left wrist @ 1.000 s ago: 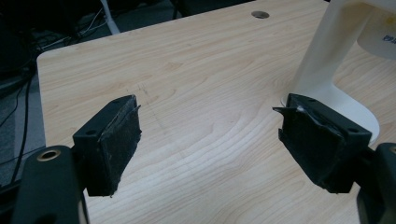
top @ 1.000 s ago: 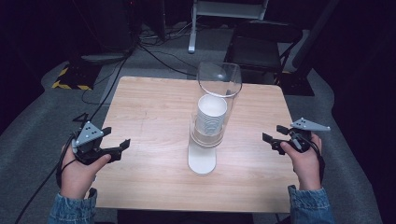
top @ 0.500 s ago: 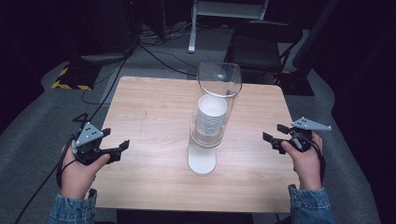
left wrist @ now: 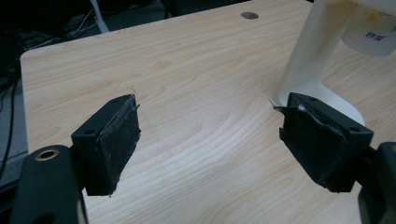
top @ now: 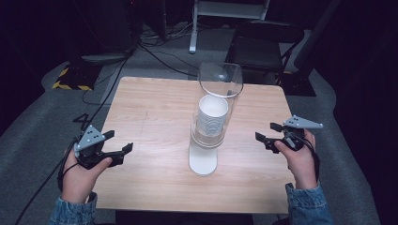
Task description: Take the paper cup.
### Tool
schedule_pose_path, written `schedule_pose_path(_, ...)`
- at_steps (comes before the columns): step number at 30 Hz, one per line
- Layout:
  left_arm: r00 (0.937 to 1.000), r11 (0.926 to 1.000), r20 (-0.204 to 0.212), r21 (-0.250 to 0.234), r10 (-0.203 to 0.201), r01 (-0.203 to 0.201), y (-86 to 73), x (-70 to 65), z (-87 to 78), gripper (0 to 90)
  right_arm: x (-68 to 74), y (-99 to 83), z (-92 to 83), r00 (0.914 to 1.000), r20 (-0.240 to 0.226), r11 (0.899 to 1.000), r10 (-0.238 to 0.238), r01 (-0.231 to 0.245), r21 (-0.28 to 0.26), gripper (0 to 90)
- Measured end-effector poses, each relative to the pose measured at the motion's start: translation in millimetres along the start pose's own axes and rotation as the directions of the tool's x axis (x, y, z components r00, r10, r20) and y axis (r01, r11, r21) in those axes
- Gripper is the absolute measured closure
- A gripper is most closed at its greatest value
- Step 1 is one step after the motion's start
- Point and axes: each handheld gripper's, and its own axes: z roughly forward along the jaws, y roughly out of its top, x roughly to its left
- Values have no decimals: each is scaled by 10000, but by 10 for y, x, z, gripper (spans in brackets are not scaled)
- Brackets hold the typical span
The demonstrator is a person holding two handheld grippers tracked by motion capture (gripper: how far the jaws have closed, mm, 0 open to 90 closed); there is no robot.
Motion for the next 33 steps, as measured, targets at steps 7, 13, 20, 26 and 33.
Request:
schedule_pose_path(7,9997,9997,196,184,-172,168,-10,-19,3,205,161,36,108,9986,-501,9998,-168,164,-68,198)
schedule_pose_path(13,9998,9995,119,284,-144,140,-22,-13,5,206,393,58,261,9898,-1364,9992,-409,400,-94,168)
schedule_pose_path(20,9998,9994,168,324,-145,140,-37,-18,15,206,622,62,396,9666,-2390,9946,-929,1012,227,161)
schedule_pose_path(26,9998,9995,166,304,-132,127,-49,-18,30,206,790,59,518,9463,-3010,9917,-1178,1277,134,159)
schedule_pose_path(33,9995,9991,233,378,-208,199,-64,-31,68,205,927,29,657,9352,-3290,9906,-1309,1364,-65,175)
